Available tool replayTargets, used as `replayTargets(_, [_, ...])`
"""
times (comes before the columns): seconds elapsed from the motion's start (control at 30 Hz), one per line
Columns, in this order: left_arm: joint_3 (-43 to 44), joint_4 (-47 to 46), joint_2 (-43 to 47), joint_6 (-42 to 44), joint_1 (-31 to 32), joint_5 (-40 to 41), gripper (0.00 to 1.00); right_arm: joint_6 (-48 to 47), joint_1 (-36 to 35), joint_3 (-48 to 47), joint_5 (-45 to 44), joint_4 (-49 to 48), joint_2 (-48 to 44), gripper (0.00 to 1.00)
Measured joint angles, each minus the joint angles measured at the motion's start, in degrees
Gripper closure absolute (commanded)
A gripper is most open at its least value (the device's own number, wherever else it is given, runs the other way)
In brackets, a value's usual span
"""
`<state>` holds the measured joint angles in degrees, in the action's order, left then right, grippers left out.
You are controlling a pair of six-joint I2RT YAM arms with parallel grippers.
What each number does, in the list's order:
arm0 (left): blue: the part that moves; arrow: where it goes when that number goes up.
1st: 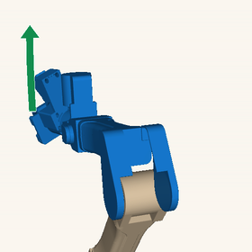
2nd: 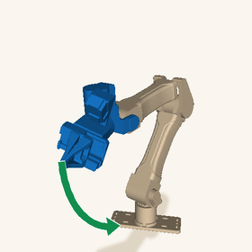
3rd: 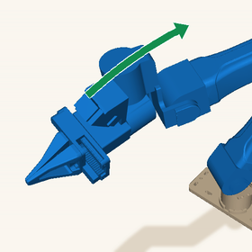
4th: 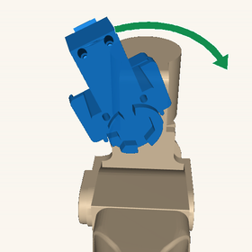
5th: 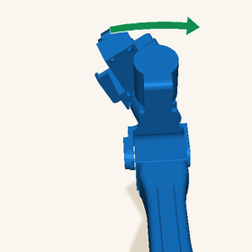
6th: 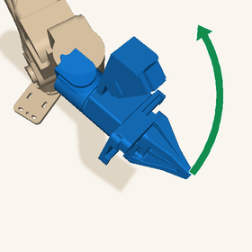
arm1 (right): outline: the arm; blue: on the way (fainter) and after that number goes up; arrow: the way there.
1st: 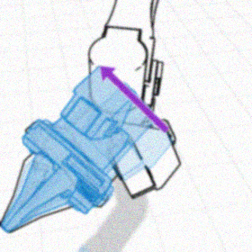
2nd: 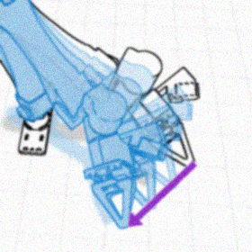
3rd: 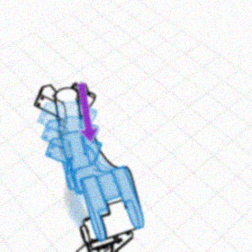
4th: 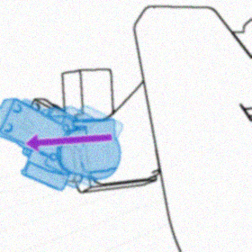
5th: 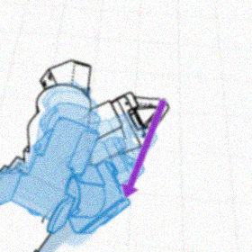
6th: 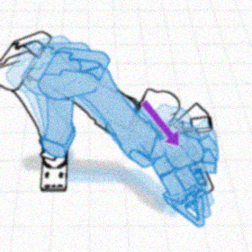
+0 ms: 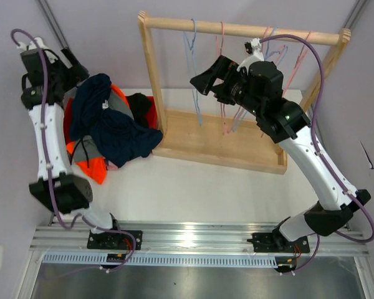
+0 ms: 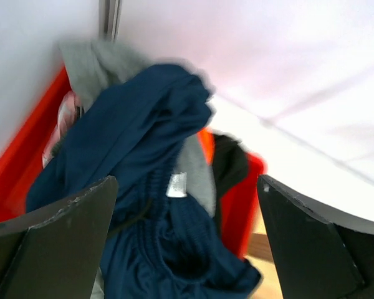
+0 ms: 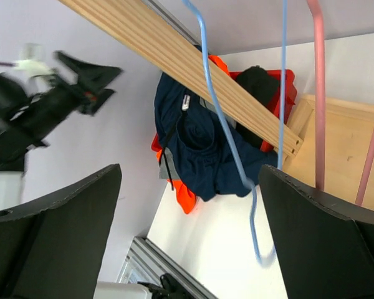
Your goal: Remove the shorts from the hanger
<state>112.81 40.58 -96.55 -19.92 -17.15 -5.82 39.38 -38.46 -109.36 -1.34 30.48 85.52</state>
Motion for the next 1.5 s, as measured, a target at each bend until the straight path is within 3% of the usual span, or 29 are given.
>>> replayTargets(0.3, [-18.82, -9.53, 37.13, -0.11, 1.03, -5.60, 0.01, 0.00, 0.02, 5.40, -0.31, 1.90, -9.79, 0.01])
replayTargets(0.43, [-35.76, -15.06, 54.90, -0.68, 2.16, -11.58, 0.01, -1.90, 0.07, 12.66, 1.62, -0.83, -19.17, 0.01])
replayTargets(0.6, [-58.40, -19.28, 71.06, -2.14, 3.30, -18.58, 0.01, -7.04, 0.07, 27.71, 2.01, -4.46, -38.49, 0.01])
replayTargets(0.8, [-72.41, -16.57, 77.26, -2.58, 4.57, -20.72, 0.01, -12.00, 0.09, 44.00, -7.96, -5.90, -66.34, 0.01])
replayTargets(0.97, [-75.03, -14.73, 79.32, -2.54, 6.27, -19.76, 0.01, -12.70, 0.11, 53.33, -16.44, -2.32, -81.40, 0.01])
replayTargets(1.23, [-75.56, -15.58, 79.65, -2.54, 7.61, -19.34, 0.01, -12.76, 0.11, 60.39, -22.32, 8.98, -82.95, 0.01])
replayTargets(1.5, [-75.67, -15.67, 79.14, -2.56, 8.04, -18.78, 0.01, -14.14, 1.20, 61.75, -21.31, 9.38, -82.90, 0.00])
